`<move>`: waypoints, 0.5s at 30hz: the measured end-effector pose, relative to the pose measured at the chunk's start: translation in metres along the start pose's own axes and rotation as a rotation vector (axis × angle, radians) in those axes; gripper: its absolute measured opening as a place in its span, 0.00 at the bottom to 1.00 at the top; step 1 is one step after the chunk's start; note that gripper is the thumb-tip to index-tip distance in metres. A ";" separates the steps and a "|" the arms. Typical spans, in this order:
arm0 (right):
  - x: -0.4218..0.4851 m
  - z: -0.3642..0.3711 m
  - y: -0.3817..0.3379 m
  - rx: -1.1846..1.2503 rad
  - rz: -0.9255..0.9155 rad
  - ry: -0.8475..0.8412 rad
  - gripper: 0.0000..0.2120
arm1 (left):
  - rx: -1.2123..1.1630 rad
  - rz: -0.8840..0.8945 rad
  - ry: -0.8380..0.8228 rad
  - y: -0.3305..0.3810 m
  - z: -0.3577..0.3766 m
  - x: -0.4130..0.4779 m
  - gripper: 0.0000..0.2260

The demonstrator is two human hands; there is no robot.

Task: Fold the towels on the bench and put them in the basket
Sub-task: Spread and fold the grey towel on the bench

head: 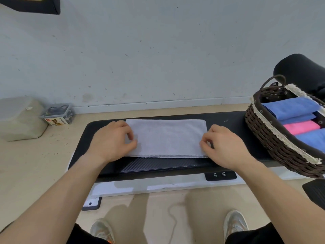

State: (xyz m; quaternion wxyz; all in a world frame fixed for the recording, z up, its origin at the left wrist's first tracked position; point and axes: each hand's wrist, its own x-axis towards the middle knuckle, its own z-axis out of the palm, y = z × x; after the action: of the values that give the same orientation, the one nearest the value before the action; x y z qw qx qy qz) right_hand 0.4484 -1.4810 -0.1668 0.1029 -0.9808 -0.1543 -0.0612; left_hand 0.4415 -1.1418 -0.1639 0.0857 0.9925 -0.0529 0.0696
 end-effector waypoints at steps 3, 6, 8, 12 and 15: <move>0.021 0.011 -0.028 0.100 -0.021 0.096 0.10 | -0.109 -0.033 0.035 0.032 0.010 0.019 0.12; 0.042 0.028 -0.053 0.185 -0.031 0.014 0.17 | -0.109 0.014 -0.050 0.056 0.030 0.036 0.20; 0.054 0.041 -0.064 0.186 -0.045 -0.035 0.23 | -0.068 0.056 -0.111 0.064 0.043 0.045 0.25; 0.068 0.064 -0.069 0.073 -0.085 -0.146 0.29 | 0.056 0.075 -0.194 0.065 0.064 0.049 0.30; 0.067 0.071 -0.058 0.015 -0.052 -0.256 0.32 | 0.064 0.076 -0.238 0.051 0.071 0.049 0.31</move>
State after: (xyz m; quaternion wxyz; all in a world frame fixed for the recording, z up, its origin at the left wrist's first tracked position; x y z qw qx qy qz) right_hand 0.4994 -1.3917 -0.2155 0.0882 -0.9754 -0.1922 0.0629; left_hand 0.4931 -1.2094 -0.2174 0.0444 0.9932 -0.0978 -0.0439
